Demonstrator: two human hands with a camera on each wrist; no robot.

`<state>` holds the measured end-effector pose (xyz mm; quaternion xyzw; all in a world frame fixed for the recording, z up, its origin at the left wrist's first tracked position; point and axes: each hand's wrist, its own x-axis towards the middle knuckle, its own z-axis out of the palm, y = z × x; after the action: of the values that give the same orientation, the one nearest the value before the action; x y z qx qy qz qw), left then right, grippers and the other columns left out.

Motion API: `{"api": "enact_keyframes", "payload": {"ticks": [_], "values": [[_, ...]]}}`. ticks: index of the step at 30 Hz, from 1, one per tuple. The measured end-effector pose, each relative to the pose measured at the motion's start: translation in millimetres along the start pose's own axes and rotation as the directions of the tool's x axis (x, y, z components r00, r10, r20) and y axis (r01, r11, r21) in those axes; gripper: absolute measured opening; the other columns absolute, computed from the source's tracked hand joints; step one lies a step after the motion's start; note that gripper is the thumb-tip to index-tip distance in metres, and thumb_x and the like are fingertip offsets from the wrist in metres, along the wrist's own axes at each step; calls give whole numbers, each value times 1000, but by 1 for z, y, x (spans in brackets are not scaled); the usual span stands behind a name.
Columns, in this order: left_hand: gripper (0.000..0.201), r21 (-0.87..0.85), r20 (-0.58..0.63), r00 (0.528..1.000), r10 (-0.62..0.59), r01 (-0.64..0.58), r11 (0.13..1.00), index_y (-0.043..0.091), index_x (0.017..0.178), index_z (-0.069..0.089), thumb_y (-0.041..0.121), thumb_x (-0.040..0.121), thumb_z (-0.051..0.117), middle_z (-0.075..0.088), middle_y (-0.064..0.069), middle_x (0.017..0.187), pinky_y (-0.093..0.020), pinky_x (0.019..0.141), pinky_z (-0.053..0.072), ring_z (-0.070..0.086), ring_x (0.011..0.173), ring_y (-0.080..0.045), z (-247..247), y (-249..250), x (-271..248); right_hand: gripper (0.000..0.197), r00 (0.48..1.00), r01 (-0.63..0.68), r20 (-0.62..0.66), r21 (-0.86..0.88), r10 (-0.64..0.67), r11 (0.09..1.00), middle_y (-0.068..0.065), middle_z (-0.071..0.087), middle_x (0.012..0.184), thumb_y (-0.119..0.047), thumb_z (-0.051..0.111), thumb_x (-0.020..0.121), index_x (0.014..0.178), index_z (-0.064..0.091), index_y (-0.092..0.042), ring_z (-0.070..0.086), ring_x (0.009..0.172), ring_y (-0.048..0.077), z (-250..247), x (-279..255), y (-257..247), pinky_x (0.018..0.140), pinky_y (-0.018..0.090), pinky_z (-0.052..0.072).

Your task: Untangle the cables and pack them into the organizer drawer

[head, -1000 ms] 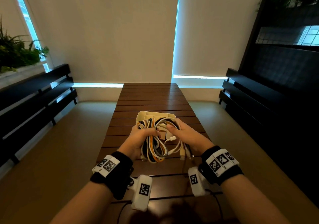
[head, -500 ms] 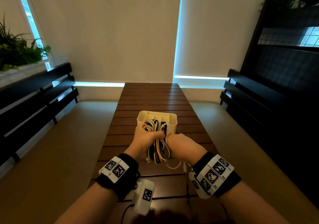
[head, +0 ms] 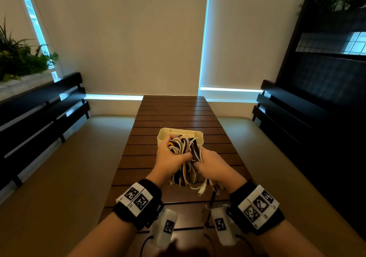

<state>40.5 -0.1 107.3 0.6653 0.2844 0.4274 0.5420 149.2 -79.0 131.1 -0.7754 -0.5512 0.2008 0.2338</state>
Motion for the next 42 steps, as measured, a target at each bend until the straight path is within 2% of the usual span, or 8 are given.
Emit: {"api": "enact_keyframes", "payload": {"ticks": [5,10,14,17,27,31,35,42], "values": [[47,85,-31,989,142,-139,987,26,85,49,-1,62,80,63,3,79,-22,64,52,63,70,-8,2,-3,2,22,991,87,87,197,-105,977,0,57,90,2,49,85,99,50,-16,55,79,9,-8,-7,-6,69,19,45],[50,132,-50,972,230,-222,966,32,91,46,5,66,80,63,3,89,-17,70,53,65,82,-7,7,-6,-1,41,981,119,133,165,-142,979,-9,52,92,3,58,81,114,44,-16,52,80,0,-8,-6,-1,62,5,42],[48,-79,-22,990,141,-143,987,29,95,48,25,63,83,64,-5,97,-33,80,56,67,90,-20,9,-6,0,75,977,143,134,172,-167,975,7,46,125,-5,66,71,136,31,-12,50,117,19,-2,-2,-1,98,30,48],[57,-125,37,992,118,-112,986,23,99,48,38,55,82,64,-4,96,-33,80,56,67,90,-19,10,-2,-1,74,970,197,115,145,-214,970,8,41,131,-16,71,65,131,37,-24,43,124,23,4,-1,-2,106,38,41],[82,-483,26,991,-132,128,866,27,129,41,-11,65,76,62,-4,109,-30,75,56,66,95,-17,15,-2,2,117,994,34,-96,-233,-57,972,4,13,126,-39,80,60,141,-1,-20,19,124,24,20,-7,-14,106,39,24],[80,-491,96,981,-171,196,849,26,127,46,-11,62,77,62,-10,113,-33,77,54,65,100,-23,10,-7,4,129,998,-13,-62,-219,-1,976,4,-10,145,-45,79,57,147,-10,-16,-22,139,30,34,1,-9,115,52,1],[92,-397,220,969,-112,194,897,25,134,39,-6,56,78,60,-7,115,-33,81,55,63,104,-22,1,-5,6,132,999,10,-34,-192,-17,981,0,-44,142,-49,76,64,146,-21,-17,-49,124,26,40,1,-11,113,54,-13],[94,-419,203,970,-133,208,884,30,132,40,-5,54,78,60,-9,119,-31,79,56,64,106,-21,-6,-4,14,139,989,144,49,-133,-139,981,6,-51,134,-58,78,59,144,-26,-24,-54,118,26,35,1,-16,81,39,-39]]}}
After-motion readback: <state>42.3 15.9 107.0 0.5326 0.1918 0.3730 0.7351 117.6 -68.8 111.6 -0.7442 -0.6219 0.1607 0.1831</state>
